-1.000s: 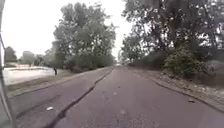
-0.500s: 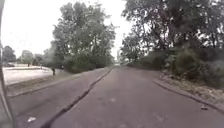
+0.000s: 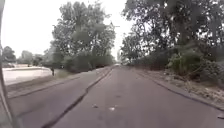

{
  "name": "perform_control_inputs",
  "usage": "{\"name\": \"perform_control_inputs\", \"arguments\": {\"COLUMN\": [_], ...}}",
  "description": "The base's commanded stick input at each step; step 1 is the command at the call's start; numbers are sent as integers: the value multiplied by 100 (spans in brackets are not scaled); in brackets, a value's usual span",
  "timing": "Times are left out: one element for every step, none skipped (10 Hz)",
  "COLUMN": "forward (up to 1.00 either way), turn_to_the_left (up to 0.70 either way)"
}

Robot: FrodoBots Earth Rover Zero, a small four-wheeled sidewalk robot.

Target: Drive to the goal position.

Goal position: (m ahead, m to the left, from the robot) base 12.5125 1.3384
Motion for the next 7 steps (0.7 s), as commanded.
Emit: {"name": "perform_control_inputs", "arguments": {"forward": [70, 70, 70, 70, 70, 70, 70], "turn_to_the_left": [0, 0, 0, 0, 0, 0, 0]}}
